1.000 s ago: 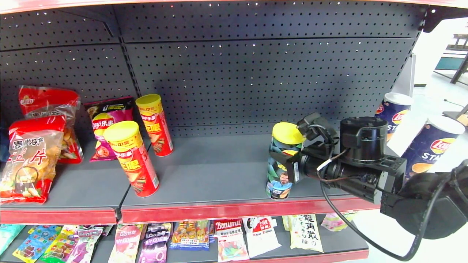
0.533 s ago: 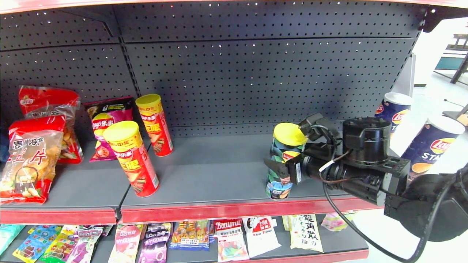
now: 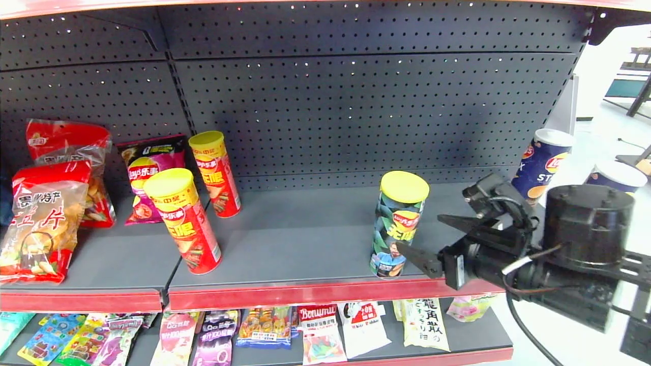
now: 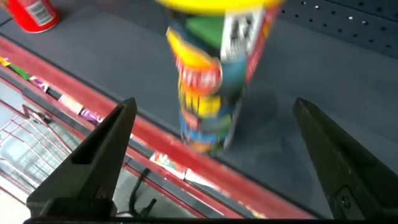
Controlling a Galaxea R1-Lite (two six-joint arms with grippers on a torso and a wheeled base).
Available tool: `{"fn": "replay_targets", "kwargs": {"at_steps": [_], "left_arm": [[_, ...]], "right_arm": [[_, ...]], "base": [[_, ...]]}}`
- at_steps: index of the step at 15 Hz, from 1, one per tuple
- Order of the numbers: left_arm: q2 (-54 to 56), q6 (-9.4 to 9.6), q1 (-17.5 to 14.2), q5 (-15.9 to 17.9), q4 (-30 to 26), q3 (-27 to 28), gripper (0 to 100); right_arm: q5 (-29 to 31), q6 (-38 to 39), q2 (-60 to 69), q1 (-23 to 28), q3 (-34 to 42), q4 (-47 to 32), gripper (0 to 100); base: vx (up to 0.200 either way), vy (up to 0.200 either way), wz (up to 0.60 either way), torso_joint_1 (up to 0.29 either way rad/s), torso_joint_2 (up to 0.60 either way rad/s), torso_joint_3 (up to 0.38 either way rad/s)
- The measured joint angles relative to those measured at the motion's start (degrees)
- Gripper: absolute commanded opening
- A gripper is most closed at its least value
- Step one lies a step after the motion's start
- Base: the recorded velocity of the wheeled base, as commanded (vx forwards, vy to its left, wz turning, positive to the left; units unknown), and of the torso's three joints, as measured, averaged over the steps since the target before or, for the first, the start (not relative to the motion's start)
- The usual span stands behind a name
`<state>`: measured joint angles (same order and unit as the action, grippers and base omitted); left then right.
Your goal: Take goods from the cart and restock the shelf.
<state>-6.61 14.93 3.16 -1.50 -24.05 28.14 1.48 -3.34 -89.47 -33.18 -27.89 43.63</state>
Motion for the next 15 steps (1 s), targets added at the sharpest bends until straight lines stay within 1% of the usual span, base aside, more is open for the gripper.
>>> {"fn": "replay_targets", "kwargs": {"at_steps": [2, 3, 5, 7, 9, 10, 12, 14, 15], "left_arm": [[0.0, 0.04, 0.01, 0.05, 0.02, -0.02, 0], [0.05, 0.09, 0.09, 0.17, 0.0, -0.06, 0], [0.09, 0.37, 0.11, 1.26, 0.02, 0.11, 0], [-0.2, 1.71, 0.09, 1.1, 0.07, 0.2, 0], [-0.61, 1.89, 0.09, 1.18, 0.13, 0.22, 0], [-0.67, 1.89, 0.09, 1.28, 0.13, 0.17, 0], [-0.63, 1.89, 0.09, 1.1, 0.11, -0.02, 0], [-0.63, 1.87, 0.11, 1.04, 0.05, -0.13, 0], [-0.59, 1.87, 0.12, 1.21, 0.09, -0.17, 0]], "right_arm": [[0.02, -0.56, 6.1, 0.39, 4.61, -0.26, 100], [0.77, -2.57, 9.97, 1.1, 6.79, -1.29, 100], [1.15, -6.84, 18.3, 4.91, 9.57, -6.63, 100], [0.87, -9.46, 28.0, 12.3, 10.69, -15.63, 100], [-0.02, -10.97, 37.85, 20.39, 10.31, -27.4, 100], [-0.35, -11.37, 42.58, 23.02, 9.98, -32.79, 100], [-0.74, -12.09, 51.05, 26.51, 9.42, -42.0, 100], [-0.82, -12.39, 57.31, 27.92, 9.11, -47.04, 100], [-0.61, -12.47, 59.48, 28.26, 8.98, -47.59, 100]], "base": [[0.0, 0.0, 0.0, 0.0, 0.0, 0.0], [0.0, 0.0, 0.0, 0.0, 0.0, 0.0], [0.0, 0.0, 0.0, 0.0, 0.0, 0.0], [0.0, 0.0, 0.0, 0.0, 0.0, 0.0], [0.0, 0.0, 0.0, 0.0, 0.0, 0.0], [0.0, 0.0, 0.0, 0.0, 0.0, 0.0], [0.0, 0.0, 0.0, 0.0, 0.0, 0.0], [-0.2, 0.0, 0.0, 0.002, 0.0, 0.005], [0.0, 0.0, 0.0, 0.0, 0.0, 0.0]]}}
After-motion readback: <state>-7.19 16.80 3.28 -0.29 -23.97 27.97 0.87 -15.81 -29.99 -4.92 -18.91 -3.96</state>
